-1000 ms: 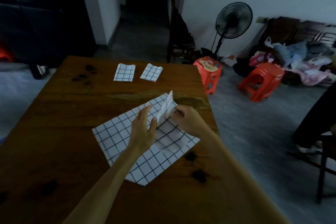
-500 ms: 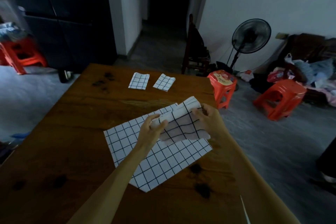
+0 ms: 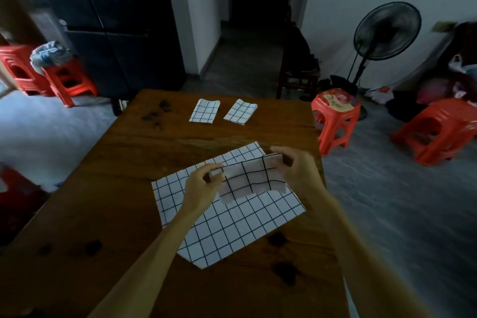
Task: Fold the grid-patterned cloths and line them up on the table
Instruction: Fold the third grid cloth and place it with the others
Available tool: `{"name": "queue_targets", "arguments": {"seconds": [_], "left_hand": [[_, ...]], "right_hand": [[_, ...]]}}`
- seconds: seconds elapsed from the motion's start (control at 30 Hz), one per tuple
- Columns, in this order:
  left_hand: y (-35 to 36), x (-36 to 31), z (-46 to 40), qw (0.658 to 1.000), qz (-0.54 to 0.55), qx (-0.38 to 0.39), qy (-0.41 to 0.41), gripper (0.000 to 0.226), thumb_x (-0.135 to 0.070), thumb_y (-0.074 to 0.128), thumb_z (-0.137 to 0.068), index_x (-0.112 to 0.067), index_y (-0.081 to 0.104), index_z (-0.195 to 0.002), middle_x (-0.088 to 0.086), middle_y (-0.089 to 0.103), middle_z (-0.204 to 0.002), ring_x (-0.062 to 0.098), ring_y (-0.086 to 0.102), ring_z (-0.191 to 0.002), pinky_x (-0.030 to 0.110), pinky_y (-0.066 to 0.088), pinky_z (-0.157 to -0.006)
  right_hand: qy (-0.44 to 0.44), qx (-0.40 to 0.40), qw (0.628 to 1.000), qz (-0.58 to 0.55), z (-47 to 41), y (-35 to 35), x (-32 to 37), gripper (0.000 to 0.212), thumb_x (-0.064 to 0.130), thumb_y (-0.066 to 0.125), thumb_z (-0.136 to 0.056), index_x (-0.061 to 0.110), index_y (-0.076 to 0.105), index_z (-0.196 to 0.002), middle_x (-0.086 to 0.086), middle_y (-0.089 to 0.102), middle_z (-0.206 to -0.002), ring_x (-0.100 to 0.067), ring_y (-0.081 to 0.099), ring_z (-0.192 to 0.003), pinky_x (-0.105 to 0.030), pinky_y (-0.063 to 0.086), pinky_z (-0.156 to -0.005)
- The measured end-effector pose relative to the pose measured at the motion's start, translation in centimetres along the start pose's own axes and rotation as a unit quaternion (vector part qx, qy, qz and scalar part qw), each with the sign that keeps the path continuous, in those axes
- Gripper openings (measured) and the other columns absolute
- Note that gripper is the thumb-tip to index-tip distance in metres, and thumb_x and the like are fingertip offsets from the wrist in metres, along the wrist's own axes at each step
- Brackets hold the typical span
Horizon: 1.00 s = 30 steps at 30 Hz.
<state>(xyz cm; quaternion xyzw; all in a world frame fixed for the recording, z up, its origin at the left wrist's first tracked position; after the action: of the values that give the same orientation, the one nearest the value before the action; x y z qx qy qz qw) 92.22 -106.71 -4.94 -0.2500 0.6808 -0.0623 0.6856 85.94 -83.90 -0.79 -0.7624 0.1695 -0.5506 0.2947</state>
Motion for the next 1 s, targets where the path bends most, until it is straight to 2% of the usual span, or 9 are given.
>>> {"name": "queue_targets", "arguments": {"seconds": [0.07,0.1,0.23,0.37,0.47,0.57,0.67,0.83,1.0], "left_hand": [[0.4,0.7,0.0,0.999,-0.027,-0.009,0.021,0.013,-0.021,0.065,-0.088,-0.026,0.066,-0.1,-0.004,0.066,-0.097,0.007,0.062,-0.089,0.017,0.052,-0.075],[0.6,0.9,0.0,0.999,-0.035,-0.014,0.027,0.012,-0.021,0.066,-0.087,-0.025,0.066,-0.099,-0.004,0.065,-0.1,0.004,0.06,-0.091,0.013,0.049,-0.075],[0.5,1.2,-0.4,0.995,-0.088,-0.027,0.046,0.013,-0.02,0.07,-0.083,-0.027,0.065,-0.091,-0.003,0.058,-0.098,0.007,0.05,-0.094,0.026,0.045,-0.083],[0.2,-0.5,-0.9,0.986,-0.121,0.013,0.112,0.028,-0.029,0.067,-0.085,-0.022,0.063,-0.112,-0.009,0.048,-0.118,0.006,0.044,-0.11,0.025,0.039,-0.092],[0.8,-2.8,-1.5,0.984,-0.097,0.058,0.14,0.036,-0.031,0.061,-0.09,-0.019,0.06,-0.123,-0.012,0.054,-0.119,-0.001,0.046,-0.111,0.021,0.038,-0.096],[1.3,-3.9,-1.9,0.981,-0.075,0.06,0.171,0.026,-0.023,0.062,-0.09,-0.015,0.066,-0.115,-0.006,0.068,-0.111,-0.003,0.056,-0.099,0.015,0.046,-0.09],[1.2,-3.5,-2.0,0.98,-0.069,0.07,0.172,0.021,-0.019,0.062,-0.09,-0.015,0.069,-0.11,-0.007,0.069,-0.104,-0.002,0.058,-0.091,0.004,0.043,-0.08],[0.9,-3.4,-2.1,0.978,-0.035,0.066,0.192,0.014,-0.016,0.061,-0.09,-0.017,0.068,-0.103,-0.011,0.066,-0.094,-0.004,0.058,-0.088,0.007,0.044,-0.076],[0.6,-3.5,-2.7,0.978,-0.008,0.057,0.201,0.014,-0.006,0.061,-0.089,-0.015,0.066,-0.098,-0.011,0.063,-0.091,-0.002,0.058,-0.087,0.007,0.046,-0.075]], "right_hand": [[-0.028,-0.006,0.999,0.04,0.0,0.2,-0.5,0.023,0.019,0.065,-0.09,0.011,0.067,-0.111,0.001,0.065,-0.104,-0.004,0.061,-0.09,0.0,0.041,-0.073],[-0.029,-0.007,0.998,0.051,0.0,0.1,-0.4,0.019,0.019,0.064,-0.09,0.012,0.068,-0.107,0.003,0.06,-0.1,0.0,0.056,-0.084,-0.001,0.041,-0.072],[-0.008,-0.011,0.999,0.051,-0.1,-0.1,0.0,0.012,0.022,0.063,-0.091,0.016,0.068,-0.1,0.009,0.049,-0.103,-0.003,0.049,-0.091,-0.01,0.041,-0.074],[0.018,0.029,0.999,-0.001,-0.4,0.4,1.3,0.01,0.024,0.064,-0.091,0.02,0.068,-0.099,0.012,0.064,-0.096,-0.001,0.058,-0.085,-0.014,0.043,-0.071],[0.033,0.053,0.998,-0.025,-0.5,1.5,3.0,0.01,0.021,0.064,-0.091,0.021,0.068,-0.1,0.014,0.065,-0.091,0.001,0.06,-0.085,-0.013,0.043,-0.072],[0.04,0.046,0.997,-0.045,-0.4,2.0,4.3,0.01,0.018,0.064,-0.09,0.022,0.068,-0.099,0.016,0.065,-0.089,0.003,0.06,-0.082,-0.011,0.044,-0.069],[0.043,0.028,0.997,-0.054,-0.4,2.2,4.7,0.013,0.016,0.066,-0.089,0.024,0.068,-0.099,0.017,0.066,-0.086,0.007,0.06,-0.079,-0.011,0.046,-0.068],[0.051,0.005,0.995,-0.086,0.0,2.4,5.0,0.022,0.025,0.066,-0.089,0.022,0.066,-0.111,0.01,0.068,-0.09,0.002,0.062,-0.079,-0.013,0.049,-0.066],[0.055,-0.03,0.997,-0.05,-0.1,2.3,5.1,0.014,0.022,0.063,-0.091,0.019,0.072,-0.101,0.013,0.071,-0.096,0.006,0.063,-0.086,-0.006,0.047,-0.071]]}}
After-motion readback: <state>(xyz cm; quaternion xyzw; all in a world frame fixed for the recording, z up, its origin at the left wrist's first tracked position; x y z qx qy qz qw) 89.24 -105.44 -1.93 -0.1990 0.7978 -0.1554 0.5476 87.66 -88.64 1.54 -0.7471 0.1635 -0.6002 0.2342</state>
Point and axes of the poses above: each hand's wrist, its own z-axis away from the middle knuckle, its own y-axis out of the palm, x = y × z, the point moved 1 cm from there along -z, towards the middle knuckle
